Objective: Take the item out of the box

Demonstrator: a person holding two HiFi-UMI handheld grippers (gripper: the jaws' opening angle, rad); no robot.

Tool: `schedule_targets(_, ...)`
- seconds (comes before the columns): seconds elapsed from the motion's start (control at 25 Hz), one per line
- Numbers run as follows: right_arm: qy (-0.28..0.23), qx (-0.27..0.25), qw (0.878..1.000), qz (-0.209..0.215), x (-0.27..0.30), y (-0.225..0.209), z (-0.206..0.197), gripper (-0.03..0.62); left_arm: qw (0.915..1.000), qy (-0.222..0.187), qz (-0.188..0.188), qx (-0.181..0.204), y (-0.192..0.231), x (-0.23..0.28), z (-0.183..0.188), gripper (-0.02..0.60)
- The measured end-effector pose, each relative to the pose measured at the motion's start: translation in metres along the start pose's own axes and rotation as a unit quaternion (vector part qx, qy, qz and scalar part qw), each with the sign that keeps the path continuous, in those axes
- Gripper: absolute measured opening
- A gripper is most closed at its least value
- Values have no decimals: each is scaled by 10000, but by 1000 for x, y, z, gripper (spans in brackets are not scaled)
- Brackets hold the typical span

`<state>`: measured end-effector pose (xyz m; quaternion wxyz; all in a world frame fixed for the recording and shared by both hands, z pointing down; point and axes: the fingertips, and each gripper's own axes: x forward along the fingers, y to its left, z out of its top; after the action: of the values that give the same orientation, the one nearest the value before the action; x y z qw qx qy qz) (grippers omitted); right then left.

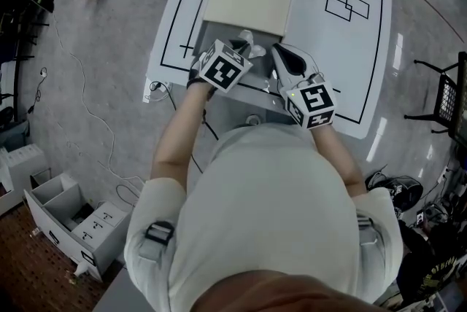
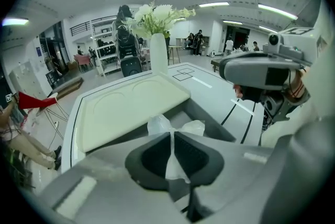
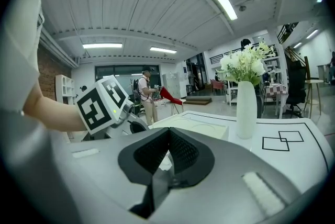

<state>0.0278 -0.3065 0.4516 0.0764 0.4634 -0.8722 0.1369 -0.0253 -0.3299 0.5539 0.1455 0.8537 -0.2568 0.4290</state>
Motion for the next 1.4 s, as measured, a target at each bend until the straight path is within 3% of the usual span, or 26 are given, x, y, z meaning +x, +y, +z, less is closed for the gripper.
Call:
schedule_targets(0.4,-130,-86,9999,-48,-13,18,5,-8,9957,-739,427,-350,5,-43,9,22)
schedule_targets(0.72,-231,-160,9996,-88,-23,33,7,-8,9839,-1349,794,-866,7,-74,2,21)
schedule_targets(1.04,-280,-208,9993,-95,-35,48,6,-8,9574,-2217,1062,-1515,4,-106,-2,21)
schedule_targets(1.4,-343,-280,9990,-88,-54,70,5,-8,9253,-3029,1207,-1939,-12,-142,-7,21)
